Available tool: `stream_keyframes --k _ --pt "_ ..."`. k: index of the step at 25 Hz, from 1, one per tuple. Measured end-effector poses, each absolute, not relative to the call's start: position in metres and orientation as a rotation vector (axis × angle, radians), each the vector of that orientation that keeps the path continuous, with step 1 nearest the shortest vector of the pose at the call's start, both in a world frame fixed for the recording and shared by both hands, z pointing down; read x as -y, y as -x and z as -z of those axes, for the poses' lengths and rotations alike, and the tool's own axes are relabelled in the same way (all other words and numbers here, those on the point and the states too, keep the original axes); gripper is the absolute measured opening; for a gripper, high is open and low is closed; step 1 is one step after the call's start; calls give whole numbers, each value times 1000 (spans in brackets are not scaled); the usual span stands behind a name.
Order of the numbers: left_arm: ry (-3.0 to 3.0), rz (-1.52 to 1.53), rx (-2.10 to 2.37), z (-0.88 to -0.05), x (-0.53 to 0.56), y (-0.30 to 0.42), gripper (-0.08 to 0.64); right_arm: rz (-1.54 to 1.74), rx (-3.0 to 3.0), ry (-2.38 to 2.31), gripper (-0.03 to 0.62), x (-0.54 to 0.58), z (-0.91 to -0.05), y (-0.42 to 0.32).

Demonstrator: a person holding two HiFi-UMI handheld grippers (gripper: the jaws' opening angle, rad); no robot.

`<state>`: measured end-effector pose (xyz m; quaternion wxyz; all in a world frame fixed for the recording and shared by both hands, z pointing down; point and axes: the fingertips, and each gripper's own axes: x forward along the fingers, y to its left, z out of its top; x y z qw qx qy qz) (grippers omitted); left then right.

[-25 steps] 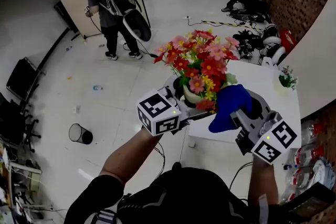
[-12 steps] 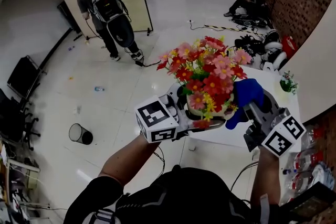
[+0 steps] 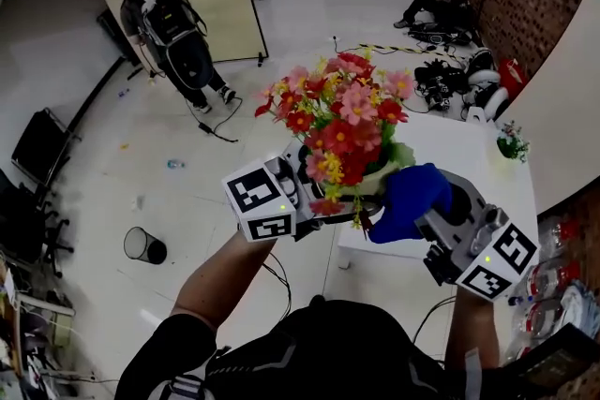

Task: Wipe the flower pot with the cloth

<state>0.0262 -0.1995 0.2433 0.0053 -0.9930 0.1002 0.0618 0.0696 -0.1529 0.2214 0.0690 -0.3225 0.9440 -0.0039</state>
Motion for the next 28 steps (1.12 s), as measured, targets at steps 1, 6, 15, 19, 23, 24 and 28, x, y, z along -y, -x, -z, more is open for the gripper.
stream_keyframes --k 1,6,15,19,23,24,28 --pt "3107 -187 -296 -246 194 -29 575 10 -2844 969 97 151 -224 -71" --pt "3088 -175 -189 -247 175 -37 575 29 -2830 980 97 159 -216 -87" --pt "3090 -219 -52 -236 156 -47 575 150 -2808 978 97 198 -210 -98" --pt "3076 -241 -13 -231 153 -46 575 168 -2791 947 97 199 -203 -98" --pt "3083 -264 10 -236 160 -45 575 117 -2777 896 97 182 -199 -121" --pt "3079 -266 35 -236 160 -45 575 98 -2788 864 97 176 -200 -125" --pt "3044 -227 149 -234 155 -36 575 98 -2842 580 97 151 -197 -112"
